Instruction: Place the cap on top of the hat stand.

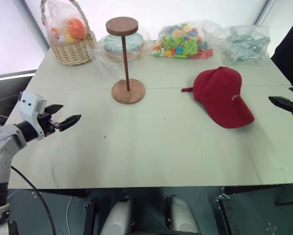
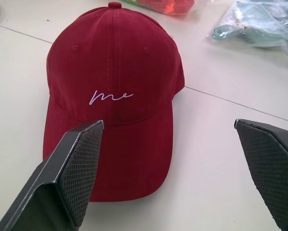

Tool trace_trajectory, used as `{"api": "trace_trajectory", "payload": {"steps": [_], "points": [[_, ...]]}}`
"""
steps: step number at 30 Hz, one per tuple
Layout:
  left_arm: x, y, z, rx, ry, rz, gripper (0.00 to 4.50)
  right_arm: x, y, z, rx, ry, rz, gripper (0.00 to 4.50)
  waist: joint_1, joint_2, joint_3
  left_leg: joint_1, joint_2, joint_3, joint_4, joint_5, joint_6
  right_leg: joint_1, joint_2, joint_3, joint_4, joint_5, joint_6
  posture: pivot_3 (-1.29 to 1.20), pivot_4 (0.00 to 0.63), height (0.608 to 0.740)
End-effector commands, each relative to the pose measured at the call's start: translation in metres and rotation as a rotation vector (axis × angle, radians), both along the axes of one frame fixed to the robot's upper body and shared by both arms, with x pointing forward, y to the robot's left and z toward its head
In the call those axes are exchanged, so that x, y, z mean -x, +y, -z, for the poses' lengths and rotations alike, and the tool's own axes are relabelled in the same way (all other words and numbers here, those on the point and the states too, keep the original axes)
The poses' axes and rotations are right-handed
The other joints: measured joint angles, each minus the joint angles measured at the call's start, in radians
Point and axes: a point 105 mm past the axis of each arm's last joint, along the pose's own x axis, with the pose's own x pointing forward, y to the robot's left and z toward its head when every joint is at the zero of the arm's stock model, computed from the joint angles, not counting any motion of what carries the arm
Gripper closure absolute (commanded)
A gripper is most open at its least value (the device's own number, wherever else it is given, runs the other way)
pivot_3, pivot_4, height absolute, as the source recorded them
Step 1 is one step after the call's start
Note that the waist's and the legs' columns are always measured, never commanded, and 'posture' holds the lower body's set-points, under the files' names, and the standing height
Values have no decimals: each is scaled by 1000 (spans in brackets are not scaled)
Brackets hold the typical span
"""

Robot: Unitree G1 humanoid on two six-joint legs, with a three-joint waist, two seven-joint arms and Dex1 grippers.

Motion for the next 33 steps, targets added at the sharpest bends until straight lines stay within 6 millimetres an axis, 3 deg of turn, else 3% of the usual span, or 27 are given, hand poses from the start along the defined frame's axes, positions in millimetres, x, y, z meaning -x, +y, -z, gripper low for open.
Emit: {"api": "trace_trajectory", "payload": {"steps": [1, 6, 10, 15, 20, 22, 27, 29, 33], "points": [[0, 8, -15, -31, -54, -17, 0, -1, 5, -19, 25, -58, -13, 43, 0, 0, 0, 0, 0, 0, 0, 0, 0, 0, 0, 0, 0, 0, 0, 0, 150, 740], [1, 19, -25, -45, -71, -32, 0, -4, 4, -24, 51, -85, 1, 43, -1, 0, 0, 0, 0, 0, 0, 0, 0, 0, 0, 0, 0, 0, 0, 0, 150, 740], [0, 40, -51, -57, -118, -61, 0, -3, 4, -35, 92, -96, -2, 43, 0, 0, 0, 0, 0, 0, 0, 0, 0, 0, 0, 0, 0, 0, 0, 0, 150, 740], [-1, 50, -81, -66, -155, -29, 0, 2, 7, -47, 142, -87, -31, 43, 1, 1, 0, 0, 0, 0, 0, 0, 0, 0, 1, 0, 0, 0, 0, 0, 150, 740], [9, 9, -93, 24, -99, 260, 0, 4, 16, -60, 161, -126, -71, 43, -2, 1, 0, 0, 0, 0, 0, 0, 0, 0, 1, 0, 0, 0, 0, 0, 150, 740], [16, -19, -97, 83, -59, 413, 0, 4, 24, -61, 168, -124, -102, 43, -2, 1, 0, 0, 0, 0, 0, 0, 0, 0, 2, 0, 0, 0, 0, 0, 150, 740], [28, -66, -85, 106, 42, 652, 0, 7, 39, -51, 226, -68, -169, 43, -2, 1, 0, 0, 0, 0, 0, 0, 0, 0, 2, 0, 0, 0, 0, 0, 150, 740], [29, -78, -77, 99, 64, 704, 0, 7, 43, -52, 291, -88, -182, 43, -2, 1, 0, 0, 0, 0, 0, 0, 0, 0, 2, 0, 1, 0, 0, 0, 150, 740], [19, -83, -67, 97, 68, 701, 0, 2, 47, -49, 564, -176, -181, 43, -2, 1, 0, 0, 0, 1, 0, 0, 0, 0, 2, 0, 1, 0, 0, 0, 150, 740]]}}
